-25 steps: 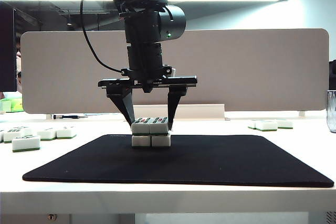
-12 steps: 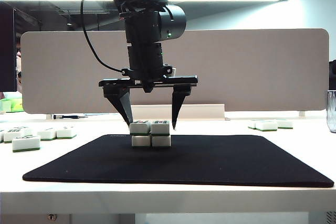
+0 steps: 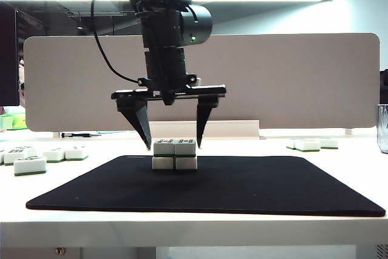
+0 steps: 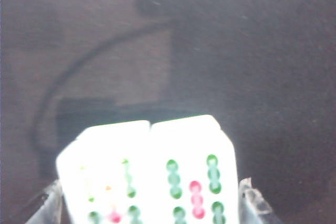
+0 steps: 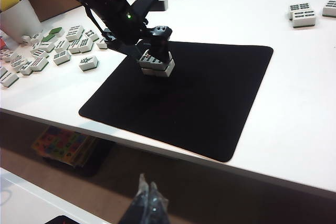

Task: Arrange four mahjong tiles into a neat stack, creating two layers of paired tiles.

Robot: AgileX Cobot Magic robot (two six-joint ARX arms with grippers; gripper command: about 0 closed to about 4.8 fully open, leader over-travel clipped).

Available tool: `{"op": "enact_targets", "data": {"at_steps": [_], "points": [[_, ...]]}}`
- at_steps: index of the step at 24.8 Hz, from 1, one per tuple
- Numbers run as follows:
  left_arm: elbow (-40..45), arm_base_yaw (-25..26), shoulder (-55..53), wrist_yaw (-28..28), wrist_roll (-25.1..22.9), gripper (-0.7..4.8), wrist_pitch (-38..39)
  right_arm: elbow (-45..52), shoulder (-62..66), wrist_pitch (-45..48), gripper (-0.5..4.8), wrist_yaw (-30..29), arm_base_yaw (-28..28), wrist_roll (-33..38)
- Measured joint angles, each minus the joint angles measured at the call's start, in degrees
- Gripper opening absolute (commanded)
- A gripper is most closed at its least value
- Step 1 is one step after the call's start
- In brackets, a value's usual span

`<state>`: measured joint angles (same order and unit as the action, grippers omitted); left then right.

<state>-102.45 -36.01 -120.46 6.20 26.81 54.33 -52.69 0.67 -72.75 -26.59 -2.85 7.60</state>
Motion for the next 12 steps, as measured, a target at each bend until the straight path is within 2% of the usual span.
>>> {"op": "enact_targets", "data": {"at_steps": [8,12], "points": [[0.0,0.7,4.9,-1.5,0.0,4.36,2.4,0.0,0.0,0.0,-0.01,1.1,0.0,0.0],[0.0,0.7,7.7,-11.6,0.0,4.34,2.6,0.0,0.0,0.0,-0.01,1.0,0.0,0.0]]}}
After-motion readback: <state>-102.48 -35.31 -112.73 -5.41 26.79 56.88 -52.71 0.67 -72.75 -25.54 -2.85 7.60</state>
